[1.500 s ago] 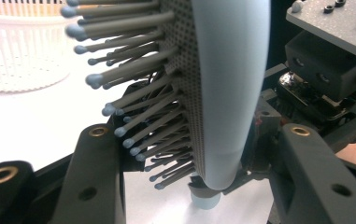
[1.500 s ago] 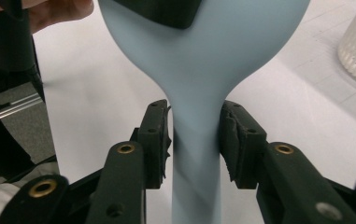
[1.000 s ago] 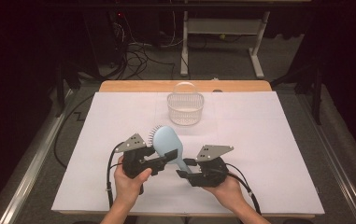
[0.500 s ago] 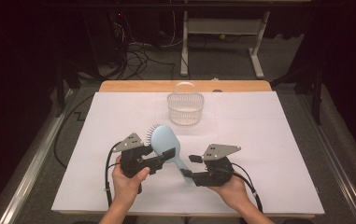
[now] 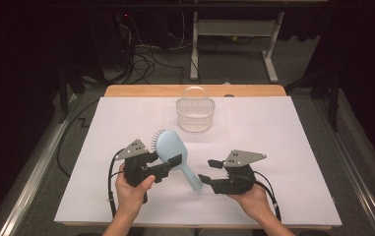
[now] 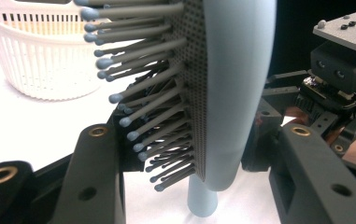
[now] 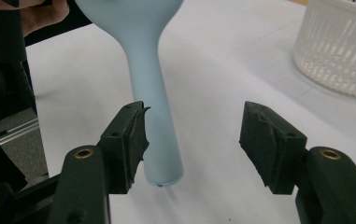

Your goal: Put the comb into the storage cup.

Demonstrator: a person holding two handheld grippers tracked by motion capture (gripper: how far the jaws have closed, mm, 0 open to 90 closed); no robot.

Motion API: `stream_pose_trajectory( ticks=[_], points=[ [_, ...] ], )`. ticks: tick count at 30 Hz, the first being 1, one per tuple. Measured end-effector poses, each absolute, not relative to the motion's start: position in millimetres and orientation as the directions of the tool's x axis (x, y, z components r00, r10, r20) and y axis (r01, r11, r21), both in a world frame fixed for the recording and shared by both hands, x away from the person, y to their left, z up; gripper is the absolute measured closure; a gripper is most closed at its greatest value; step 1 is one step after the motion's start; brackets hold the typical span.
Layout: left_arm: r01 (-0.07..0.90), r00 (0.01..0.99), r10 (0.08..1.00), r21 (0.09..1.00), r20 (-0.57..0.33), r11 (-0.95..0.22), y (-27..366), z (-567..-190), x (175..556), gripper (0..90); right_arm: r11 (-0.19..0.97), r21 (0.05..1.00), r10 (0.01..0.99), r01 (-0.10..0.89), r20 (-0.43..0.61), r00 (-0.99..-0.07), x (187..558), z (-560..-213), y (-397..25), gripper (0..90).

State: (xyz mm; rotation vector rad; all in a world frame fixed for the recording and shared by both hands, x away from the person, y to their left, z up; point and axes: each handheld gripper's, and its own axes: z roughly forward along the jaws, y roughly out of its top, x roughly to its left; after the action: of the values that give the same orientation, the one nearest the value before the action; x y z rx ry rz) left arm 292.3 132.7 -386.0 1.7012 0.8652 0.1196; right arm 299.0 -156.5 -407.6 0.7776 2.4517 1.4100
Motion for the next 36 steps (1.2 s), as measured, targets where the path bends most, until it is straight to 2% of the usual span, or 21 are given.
stream_pose_trajectory(
  ticks=[11, 36],
  points=[
    [0.479, 0.713, 0.605, 0.876, -0.354, -0.052, 137.0, -385.2, 292.9, 52.6, 0.354, 0.869, 0.595, 0.346, 0.077, -0.8, 300.5, -407.1, -189.0, 37.5],
    [0.48, 0.698, 0.624, 0.876, -0.352, -0.042, 143.2, -384.5, 293.0, 52.6, 0.304, 0.883, 0.698, 0.358, 0.05, -0.715, 294.0, -416.1, -252.1, 34.5]
  ],
)
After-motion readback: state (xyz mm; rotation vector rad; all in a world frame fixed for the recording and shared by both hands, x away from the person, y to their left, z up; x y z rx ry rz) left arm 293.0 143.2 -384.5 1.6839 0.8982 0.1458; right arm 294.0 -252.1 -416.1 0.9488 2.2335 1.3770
